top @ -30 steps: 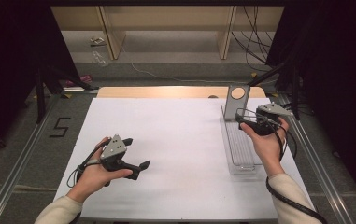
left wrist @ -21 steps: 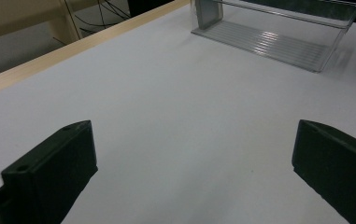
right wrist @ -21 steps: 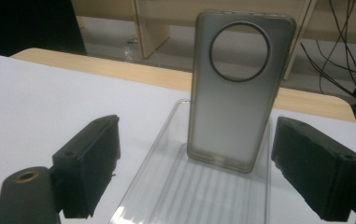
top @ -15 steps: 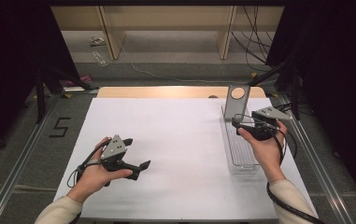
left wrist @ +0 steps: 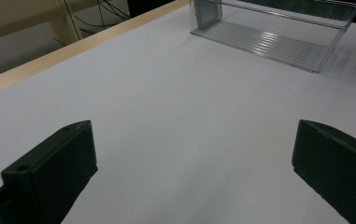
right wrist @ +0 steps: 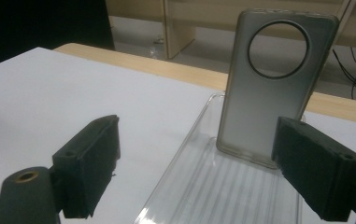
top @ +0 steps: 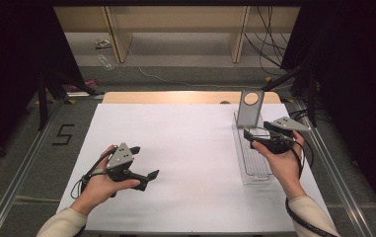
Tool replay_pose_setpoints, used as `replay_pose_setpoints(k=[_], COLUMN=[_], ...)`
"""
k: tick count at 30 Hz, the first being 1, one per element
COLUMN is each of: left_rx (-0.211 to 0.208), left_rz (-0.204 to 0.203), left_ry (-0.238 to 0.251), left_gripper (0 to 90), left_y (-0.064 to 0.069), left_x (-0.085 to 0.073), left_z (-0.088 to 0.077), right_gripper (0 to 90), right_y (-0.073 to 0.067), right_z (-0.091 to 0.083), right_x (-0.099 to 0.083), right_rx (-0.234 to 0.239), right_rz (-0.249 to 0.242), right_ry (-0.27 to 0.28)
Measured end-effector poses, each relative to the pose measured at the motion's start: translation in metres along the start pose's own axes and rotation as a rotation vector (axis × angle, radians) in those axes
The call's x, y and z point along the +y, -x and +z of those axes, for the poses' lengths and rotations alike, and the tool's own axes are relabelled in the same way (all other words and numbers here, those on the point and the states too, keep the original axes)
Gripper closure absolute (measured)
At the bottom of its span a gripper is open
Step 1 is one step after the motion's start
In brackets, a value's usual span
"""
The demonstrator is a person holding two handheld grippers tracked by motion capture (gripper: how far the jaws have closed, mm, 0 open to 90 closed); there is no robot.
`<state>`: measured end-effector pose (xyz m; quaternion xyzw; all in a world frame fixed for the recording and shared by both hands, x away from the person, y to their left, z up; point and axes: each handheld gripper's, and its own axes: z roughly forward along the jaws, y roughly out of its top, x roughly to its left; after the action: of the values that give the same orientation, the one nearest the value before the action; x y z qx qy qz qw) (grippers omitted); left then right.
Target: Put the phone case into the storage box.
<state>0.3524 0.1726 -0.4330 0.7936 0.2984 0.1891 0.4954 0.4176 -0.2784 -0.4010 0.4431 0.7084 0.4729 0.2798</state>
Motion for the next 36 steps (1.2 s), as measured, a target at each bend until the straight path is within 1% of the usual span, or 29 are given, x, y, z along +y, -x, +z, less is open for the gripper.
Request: replay_pose_setpoints(k=[4,13,18,20,30,36], left_rx=[-0.001,0.004,0.004,0.004,0.006,0.007], left_rz=[0.003,0.007,0.005,0.004,0.006,0.006], left_ry=[-0.001,0.0,0.002,0.003,0.005,0.009], left_gripper=[0.0,0.0,0.0,0.0,0.0,0.0], left_y=[0.0,0.001,0.001,0.001,0.002,0.003], left_x=[0.0,0.001,0.001,0.001,0.002,0.001], left_z=[0.0,-0.001,-0.001,-0.001,-0.002,-0.004], right_gripper=[16.7,16.5,16.7,16.7,16.6,16.6], right_y=[-0.002,-0.006,-0.007,-0.008,-0.008,-0.009], right_z=[-0.002,-0.007,-0.009,-0.01,-0.018,-0.023], right_x=[-0.002,-0.006,-0.008,-0.009,-0.014,-0.017], right_rx=[0.027,0.059,0.078,0.08,0.097,0.108], right_rz=[-0.001,-0.015,-0.013,-0.019,-0.007,-0.012], right_ry=[0.0,-0.002,-0.009,-0.009,0.0,-0.002])
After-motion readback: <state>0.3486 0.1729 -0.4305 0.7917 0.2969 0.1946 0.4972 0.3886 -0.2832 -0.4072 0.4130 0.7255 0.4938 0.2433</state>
